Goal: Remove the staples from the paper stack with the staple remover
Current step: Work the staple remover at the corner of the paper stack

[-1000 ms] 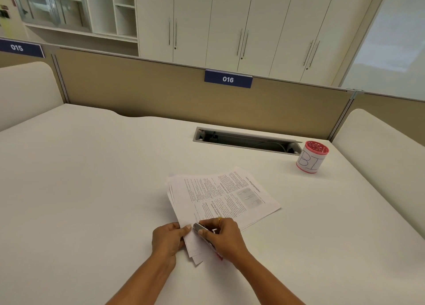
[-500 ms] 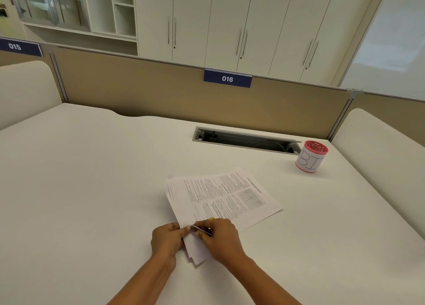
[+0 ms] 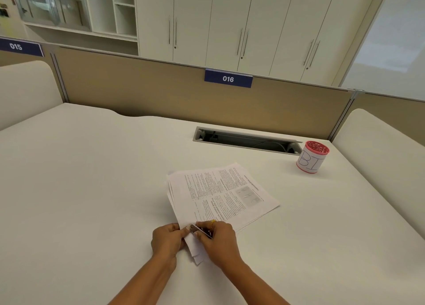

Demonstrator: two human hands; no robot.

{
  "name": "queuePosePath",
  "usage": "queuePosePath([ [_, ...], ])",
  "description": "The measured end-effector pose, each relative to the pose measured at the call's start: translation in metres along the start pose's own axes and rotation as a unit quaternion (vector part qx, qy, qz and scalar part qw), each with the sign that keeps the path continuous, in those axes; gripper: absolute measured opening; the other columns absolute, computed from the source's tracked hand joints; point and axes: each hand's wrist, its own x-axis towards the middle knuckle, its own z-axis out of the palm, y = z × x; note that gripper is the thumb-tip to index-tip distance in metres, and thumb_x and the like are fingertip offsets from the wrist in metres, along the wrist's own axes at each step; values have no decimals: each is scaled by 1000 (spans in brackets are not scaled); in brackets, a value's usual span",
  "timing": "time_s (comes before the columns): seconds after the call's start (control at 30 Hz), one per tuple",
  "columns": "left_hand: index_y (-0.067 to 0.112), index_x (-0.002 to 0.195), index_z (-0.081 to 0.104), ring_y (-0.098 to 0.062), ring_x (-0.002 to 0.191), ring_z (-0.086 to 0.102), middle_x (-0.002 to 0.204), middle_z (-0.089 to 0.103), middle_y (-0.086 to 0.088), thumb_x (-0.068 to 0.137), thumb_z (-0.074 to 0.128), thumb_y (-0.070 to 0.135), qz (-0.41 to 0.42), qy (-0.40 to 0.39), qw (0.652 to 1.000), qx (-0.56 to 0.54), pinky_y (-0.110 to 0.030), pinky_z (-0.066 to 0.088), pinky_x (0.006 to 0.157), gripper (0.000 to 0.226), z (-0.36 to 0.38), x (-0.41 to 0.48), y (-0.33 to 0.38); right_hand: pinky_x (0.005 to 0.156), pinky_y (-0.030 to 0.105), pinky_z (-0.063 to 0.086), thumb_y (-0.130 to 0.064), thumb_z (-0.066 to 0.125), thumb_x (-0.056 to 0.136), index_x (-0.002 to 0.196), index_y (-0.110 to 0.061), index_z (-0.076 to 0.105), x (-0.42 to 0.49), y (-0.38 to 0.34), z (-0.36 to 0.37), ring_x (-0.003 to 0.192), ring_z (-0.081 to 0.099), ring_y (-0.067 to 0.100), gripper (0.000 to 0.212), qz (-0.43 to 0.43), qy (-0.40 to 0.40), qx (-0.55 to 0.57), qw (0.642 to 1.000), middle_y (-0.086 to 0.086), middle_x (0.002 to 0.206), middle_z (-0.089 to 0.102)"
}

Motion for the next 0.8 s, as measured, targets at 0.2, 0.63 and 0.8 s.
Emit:
queuePosePath([
  [0.2,5,77,70,-36,84,69,88,72,-19,74,70,-6,18,-10,1000,15,-45,55,85,11,1,-3,0,87,24,51,-35,64,84,109,-26,68,4,2,-3,98,64,7,27,29,-7,-11,1000,-7,111,70],
  [0.63,1,91,71,-36,85,69,89,73,-20,73,70,-7,37,-32,997,62,-48,54,86,19,-2,-2,1,85,32,55,-32,68,81,105,-21,70,9,3,-11,92,66,13,27,54,-37,45,997,-2,103,72],
  [0.8,2,91,72,-35,83,69,87,73,-17,74,69,-6,45,-33,995,78,-46,55,85,19,-2,-3,2,87,35,55,-24,71,80,105,-14,71,13,5,-17,92,68,19,27,75,-76,106,989,6,102,73],
])
